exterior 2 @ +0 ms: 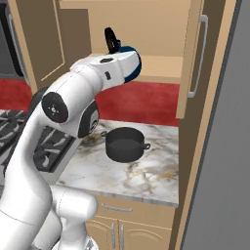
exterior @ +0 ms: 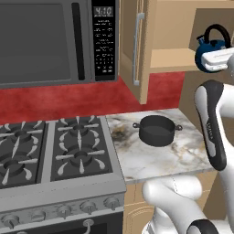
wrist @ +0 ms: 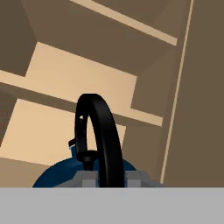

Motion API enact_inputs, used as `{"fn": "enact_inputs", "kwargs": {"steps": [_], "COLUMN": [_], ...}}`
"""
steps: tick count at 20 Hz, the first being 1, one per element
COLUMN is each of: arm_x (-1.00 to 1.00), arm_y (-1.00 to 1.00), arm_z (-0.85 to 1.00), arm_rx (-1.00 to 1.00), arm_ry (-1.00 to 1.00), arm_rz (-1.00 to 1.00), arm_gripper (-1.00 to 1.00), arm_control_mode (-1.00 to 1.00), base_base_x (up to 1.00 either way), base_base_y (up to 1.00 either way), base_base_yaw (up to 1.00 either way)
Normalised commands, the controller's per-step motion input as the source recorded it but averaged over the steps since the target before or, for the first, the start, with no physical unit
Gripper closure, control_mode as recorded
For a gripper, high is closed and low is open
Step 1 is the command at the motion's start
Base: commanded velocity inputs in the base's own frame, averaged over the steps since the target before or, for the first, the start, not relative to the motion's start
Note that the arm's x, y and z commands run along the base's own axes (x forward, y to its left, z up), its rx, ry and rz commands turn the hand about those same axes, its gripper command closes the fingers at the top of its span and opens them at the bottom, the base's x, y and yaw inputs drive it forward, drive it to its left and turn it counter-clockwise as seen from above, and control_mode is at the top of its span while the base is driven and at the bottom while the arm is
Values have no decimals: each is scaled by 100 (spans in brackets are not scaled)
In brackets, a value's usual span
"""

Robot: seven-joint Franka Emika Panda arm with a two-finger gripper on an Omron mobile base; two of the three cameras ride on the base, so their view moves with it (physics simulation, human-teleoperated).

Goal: Pick the kettle from the cabinet and place it on a stove burner. Then pick the pot from the counter and place it on another stove burner. Finally, turn both burners on.

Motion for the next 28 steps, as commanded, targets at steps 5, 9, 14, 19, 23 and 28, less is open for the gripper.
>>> {"fn": "enact_inputs", "kwargs": {"steps": [5, 9, 14, 19, 23, 28], "arm_x": [-25, -29, -38, -46, -35, -13], "arm_y": [21, 12, 15, 3, 5, 4], "arm_z": [0, -6, -9, -11, -14, -6], "arm_rx": [-1, 0, -4, 0, 0, 0], "arm_ry": [11, 3, 0, 0, 0, 1], "arm_rz": [4, 4, 3, 0, 0, 0], "arm_gripper": [100, 100, 100, 100, 100, 100], "arm_control_mode": [-100, -100, -100, -100, -100, -100], "base_base_x": [0, 0, 0, 0, 0, 0], "base_base_y": [0, 0, 0, 0, 0, 0], "base_base_yaw": [0, 0, 0, 0, 0, 0]}}
